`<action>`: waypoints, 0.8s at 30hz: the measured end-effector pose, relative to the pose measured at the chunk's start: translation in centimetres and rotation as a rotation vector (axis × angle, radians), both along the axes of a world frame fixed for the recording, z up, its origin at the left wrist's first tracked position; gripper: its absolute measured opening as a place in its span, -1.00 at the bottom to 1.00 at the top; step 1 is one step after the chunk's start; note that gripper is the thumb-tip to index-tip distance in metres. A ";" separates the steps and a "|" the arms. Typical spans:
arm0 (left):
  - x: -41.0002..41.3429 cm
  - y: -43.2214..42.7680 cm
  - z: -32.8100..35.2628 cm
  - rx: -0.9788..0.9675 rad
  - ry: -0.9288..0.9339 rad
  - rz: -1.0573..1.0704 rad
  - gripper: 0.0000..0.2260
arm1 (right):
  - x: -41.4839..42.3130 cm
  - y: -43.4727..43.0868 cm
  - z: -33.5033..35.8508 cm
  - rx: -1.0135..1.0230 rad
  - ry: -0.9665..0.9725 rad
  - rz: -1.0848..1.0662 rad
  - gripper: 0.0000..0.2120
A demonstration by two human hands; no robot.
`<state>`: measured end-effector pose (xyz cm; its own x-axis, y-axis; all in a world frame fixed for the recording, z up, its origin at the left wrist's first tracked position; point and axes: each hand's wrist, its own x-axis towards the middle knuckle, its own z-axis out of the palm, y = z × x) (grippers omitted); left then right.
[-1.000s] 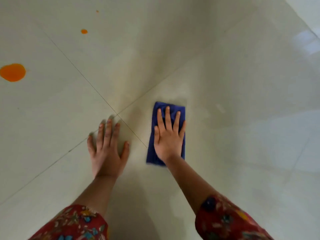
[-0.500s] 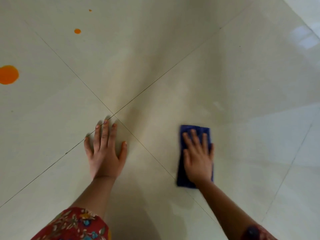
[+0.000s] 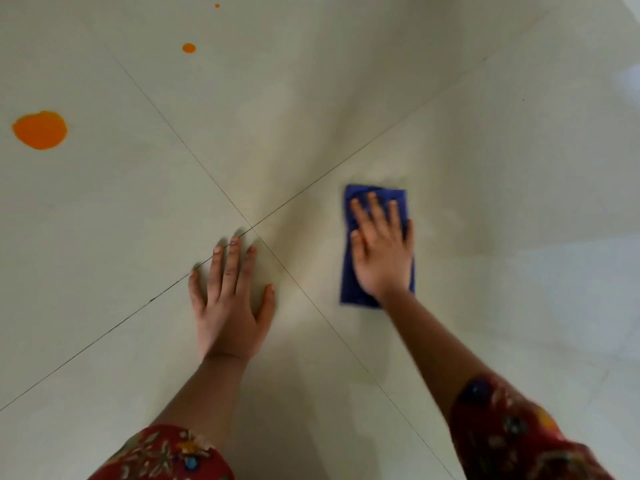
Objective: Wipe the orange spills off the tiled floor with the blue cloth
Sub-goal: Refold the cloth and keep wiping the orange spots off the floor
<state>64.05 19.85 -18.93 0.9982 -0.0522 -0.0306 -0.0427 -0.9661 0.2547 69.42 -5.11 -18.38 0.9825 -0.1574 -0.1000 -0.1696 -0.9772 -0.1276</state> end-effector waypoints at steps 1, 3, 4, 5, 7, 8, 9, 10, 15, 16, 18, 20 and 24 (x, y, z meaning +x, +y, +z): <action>0.0 -0.1 0.0 -0.003 0.003 -0.002 -0.41 | 1.8 -1.7 0.2 -0.007 0.008 -0.137 -0.48; 0.0 0.1 -0.1 -0.004 0.001 -0.005 -0.40 | 7.3 -3.1 0.5 0.002 0.006 -0.328 -0.48; 0.1 0.1 -0.2 -0.004 0.004 -0.009 -0.40 | 10.0 -2.6 0.8 0.011 0.002 -0.331 -0.48; 0.1 0.0 -0.3 0.000 0.008 -0.014 -0.41 | 11.8 -1.2 0.8 0.010 0.002 -0.266 -0.47; 0.0 0.2 -0.2 -0.001 0.002 -0.017 -0.41 | 12.4 3.0 0.7 -0.007 -0.011 0.015 -0.48; 0.0 0.2 -0.2 -0.004 -0.002 -0.016 -0.42 | 10.9 4.8 0.5 -0.014 -0.010 0.193 -0.48; 0.0 0.3 -0.2 -0.005 -0.002 -0.011 -0.42 | 8.4 6.0 0.4 -0.012 0.004 0.377 -0.49; 0.1 0.3 -0.2 -0.004 -0.003 -0.014 -0.42 | 5.6 5.8 0.2 -0.003 0.003 0.503 -0.51; 0.1 0.2 -0.4 -0.013 0.002 -0.005 -0.42 | 7.1 -1.4 0.7 -0.019 0.029 0.052 -0.50; 0.1 0.1 -0.3 -0.017 0.003 -0.007 -0.42 | 9.9 -1.3 1.0 -0.020 0.020 -0.065 -0.50; 0.0 0.1 -0.3 -0.011 0.014 -0.010 -0.42 | 15.9 1.0 1.4 0.011 -0.007 -0.132 -0.50; 0.2 0.2 -0.3 -0.001 0.031 -0.013 -0.41 | 19.9 5.6 1.3 -0.003 -0.017 0.022 -0.49; 0.2 0.2 -0.1 0.004 0.046 -0.020 -0.41 | 12.8 14.0 0.7 -0.012 -0.052 0.552 -0.51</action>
